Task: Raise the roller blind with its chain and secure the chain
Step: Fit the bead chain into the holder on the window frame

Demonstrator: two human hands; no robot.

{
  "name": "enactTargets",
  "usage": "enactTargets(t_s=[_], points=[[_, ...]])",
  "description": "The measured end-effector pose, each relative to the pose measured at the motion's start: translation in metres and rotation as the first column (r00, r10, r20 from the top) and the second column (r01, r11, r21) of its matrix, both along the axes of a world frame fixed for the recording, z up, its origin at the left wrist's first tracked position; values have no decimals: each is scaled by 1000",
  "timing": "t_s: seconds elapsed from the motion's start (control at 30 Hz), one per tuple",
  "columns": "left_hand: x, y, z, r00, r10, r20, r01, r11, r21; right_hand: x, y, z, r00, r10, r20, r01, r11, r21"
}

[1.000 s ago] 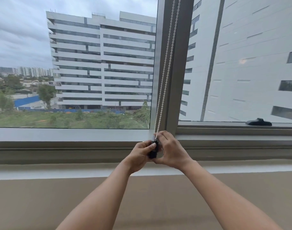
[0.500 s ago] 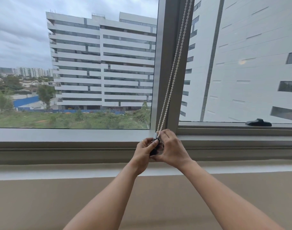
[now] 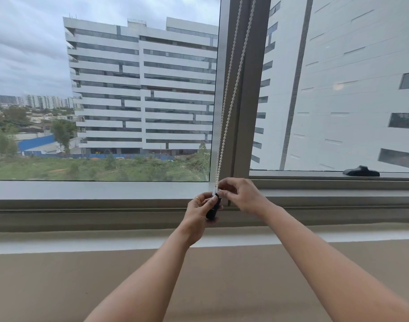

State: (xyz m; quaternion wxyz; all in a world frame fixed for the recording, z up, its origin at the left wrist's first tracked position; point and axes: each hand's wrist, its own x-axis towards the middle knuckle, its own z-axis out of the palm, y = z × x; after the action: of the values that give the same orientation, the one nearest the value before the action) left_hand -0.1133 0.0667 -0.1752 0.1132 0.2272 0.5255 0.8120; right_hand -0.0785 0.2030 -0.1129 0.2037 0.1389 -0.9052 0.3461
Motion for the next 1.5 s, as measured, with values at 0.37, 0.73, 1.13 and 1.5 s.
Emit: enactTargets(t_s=[0.37, 0.73, 1.13, 1.5], points=[[-3, -3, -2, 997, -79, 13, 79, 996, -35, -4, 4, 18, 993, 42, 113, -58, 989, 134], [0, 2, -3, 1000, -7, -9, 7, 1000, -20, -6, 6, 20, 989, 13, 144, -21, 999, 50], [7, 15, -7, 992, 106, -68, -108, 994, -31, -4, 7, 20, 993, -44, 112, 32, 994, 107], [3, 12, -10, 988, 150, -48, -152, 987, -54, -1, 0, 3, 998, -2, 64, 1, 1000, 20]])
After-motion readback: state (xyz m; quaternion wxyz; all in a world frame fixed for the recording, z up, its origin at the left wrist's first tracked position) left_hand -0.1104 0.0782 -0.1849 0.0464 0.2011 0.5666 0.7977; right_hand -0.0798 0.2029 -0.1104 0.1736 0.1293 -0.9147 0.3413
